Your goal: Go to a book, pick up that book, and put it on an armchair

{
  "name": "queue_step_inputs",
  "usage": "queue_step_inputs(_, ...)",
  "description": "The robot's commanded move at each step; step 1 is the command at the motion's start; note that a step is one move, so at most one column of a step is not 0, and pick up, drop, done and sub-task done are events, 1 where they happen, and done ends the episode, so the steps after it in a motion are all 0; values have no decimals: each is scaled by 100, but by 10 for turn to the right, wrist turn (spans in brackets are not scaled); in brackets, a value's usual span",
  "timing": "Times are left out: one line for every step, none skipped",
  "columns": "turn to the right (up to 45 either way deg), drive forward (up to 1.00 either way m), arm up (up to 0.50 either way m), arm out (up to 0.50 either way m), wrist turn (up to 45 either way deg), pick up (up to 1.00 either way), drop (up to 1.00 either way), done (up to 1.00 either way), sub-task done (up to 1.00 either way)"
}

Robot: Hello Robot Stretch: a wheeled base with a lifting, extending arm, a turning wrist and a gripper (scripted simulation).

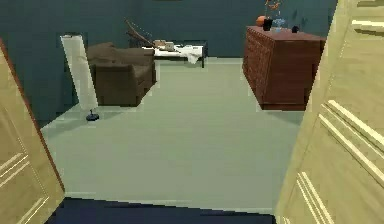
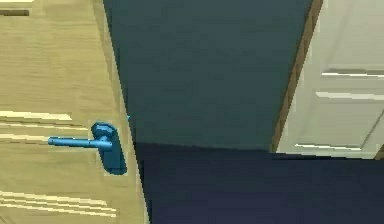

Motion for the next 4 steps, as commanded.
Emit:
queue_step_inputs(0, 100, 0, 0, 0, 0, 0, 0, 0)
queue_step_inputs(0, 40, 0, 0, 0, 0, 0, 0, 0)
queue_step_inputs(90, 0, 0, 0, 0, 0, 0, 0, 0)
queue_step_inputs(0, 100, 0, 0, 0, 0, 0, 0, 0)
